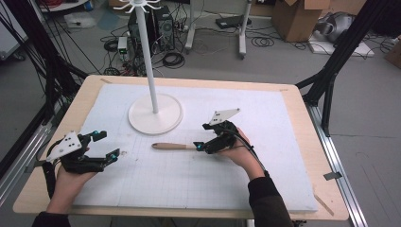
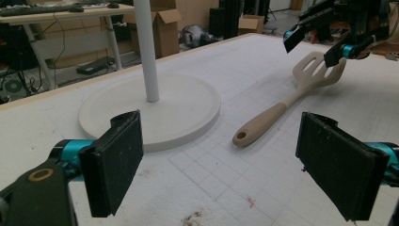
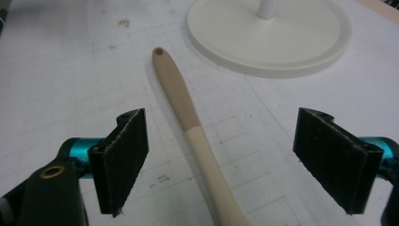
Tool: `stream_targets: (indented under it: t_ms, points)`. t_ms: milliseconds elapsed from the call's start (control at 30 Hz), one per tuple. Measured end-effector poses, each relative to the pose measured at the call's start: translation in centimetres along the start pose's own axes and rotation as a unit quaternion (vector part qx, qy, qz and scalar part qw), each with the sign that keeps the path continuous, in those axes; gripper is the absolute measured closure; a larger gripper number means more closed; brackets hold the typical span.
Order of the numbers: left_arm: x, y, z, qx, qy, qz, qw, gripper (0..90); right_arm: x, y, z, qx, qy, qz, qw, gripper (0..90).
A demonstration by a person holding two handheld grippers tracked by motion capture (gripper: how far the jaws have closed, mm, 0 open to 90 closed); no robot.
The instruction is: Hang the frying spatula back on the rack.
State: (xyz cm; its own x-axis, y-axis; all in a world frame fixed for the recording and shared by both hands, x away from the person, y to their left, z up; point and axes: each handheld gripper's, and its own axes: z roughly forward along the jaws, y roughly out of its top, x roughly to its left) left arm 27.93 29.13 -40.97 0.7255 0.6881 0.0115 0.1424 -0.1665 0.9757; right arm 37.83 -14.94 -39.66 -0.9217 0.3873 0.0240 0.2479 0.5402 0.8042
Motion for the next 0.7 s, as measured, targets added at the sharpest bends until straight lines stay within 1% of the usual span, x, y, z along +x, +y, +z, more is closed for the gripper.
stream_targets:
  t_ms: [33, 67, 100, 133, 167, 200, 233, 267, 300, 333, 467, 500, 533, 567, 600, 633, 700]
  points:
    - [-0.1, -0.1, 0.1, 0.002, -0.003, 0.0, 1.0, 16.0, 0.0, 0.0, 0.3, 0.013, 0.003, -0.005, 0.9999, 21.8]
    - [-0.1, -0.1, 0.1, 0.002, -0.003, 0.0, 1.0, 16.0, 0.0, 0.0, 0.3, 0.013, 0.003, -0.005, 0.9999, 21.8]
    - [-0.2, -0.1, 0.2, 0.004, -0.005, -0.001, 1.0, 16.0, 0.0, -0.1, 0.7, 0.022, 0.004, -0.011, 0.9997, 22.8]
    - [-0.2, -0.2, 0.2, 0.007, -0.005, 0.0, 1.0, 16.0, 0.0, -0.1, 0.7, 0.022, 0.004, -0.011, 0.9997, 22.8]
    - [-0.2, -0.2, 0.3, 0.007, -0.007, -0.001, 1.0, 16.0, 0.0, -0.1, 1.0, 0.041, 0.006, -0.012, 0.9991, 25.3]
    - [-0.2, -0.2, 0.3, 0.008, -0.007, -0.001, 0.9999, 16.0, 0.0, -0.1, 1.0, 0.041, 0.006, -0.012, 0.9991, 25.3]
    - [-0.2, -0.2, 0.3, 0.009, -0.009, 0.0, 0.9999, 16.0, 0.1, -0.1, 1.3, 0.059, 0.007, -0.022, 0.998, 28.1]
    - [-0.2, -0.2, 0.3, 0.009, -0.009, 0.0, 0.9999, 16.0, 0.1, -0.1, 1.3, 0.059, 0.007, -0.022, 0.998, 28.1]
    - [-0.3, -0.2, 0.3, 0.009, -0.009, 0.0, 0.9999, 16.0, 0.2, -0.1, 1.7, 0.077, 0.008, -0.029, 0.9965, 30.6]
    - [-0.3, -0.2, 0.3, 0.009, -0.009, 0.0, 0.9999, 16.0, 0.3, -0.1, 1.9, 0.09, 0.008, -0.034, 0.9953, 30.7]
    - [-0.2, -0.3, 0.3, 0.01, -0.01, 0.0, 0.9999, 16.0, 0.7, 0.1, 2.7, 0.124, 0.008, -0.046, 0.9912, 31.8]
    - [-0.2, -0.3, 0.3, 0.01, -0.01, 0.0, 0.9999, 16.0, 0.7, 0.1, 2.7, 0.124, 0.008, -0.046, 0.9912, 31.8]
    - [-0.2, -0.3, 0.4, 0.01, -0.01, -0.001, 0.9999, 16.0, 0.7, 0.2, 2.9, 0.132, 0.007, -0.05, 0.99, 31.9]
    - [-0.2, -0.3, 0.4, 0.011, -0.011, 0.0, 0.9999, 16.0, 0.9, 0.3, 3.3, 0.149, 0.006, -0.059, 0.987, 32.5]
    - [-0.2, -0.3, 0.4, 0.011, -0.011, 0.0, 0.9999, 16.0, 0.9, 0.3, 3.3, 0.149, 0.006, -0.059, 0.987, 32.5]
    - [-0.3, -0.3, 0.4, 0.011, -0.012, -0.002, 0.9999, 16.0, 0.9, 0.4, 3.4, 0.155, 0.003, -0.064, 0.9858, 33.3]
    - [-0.3, -0.4, 0.4, 0.012, -0.012, -0.002, 0.9998, 16.0, 0.9, 0.5, 3.7, 0.166, 0.007, -0.064, 0.984, 33.4]
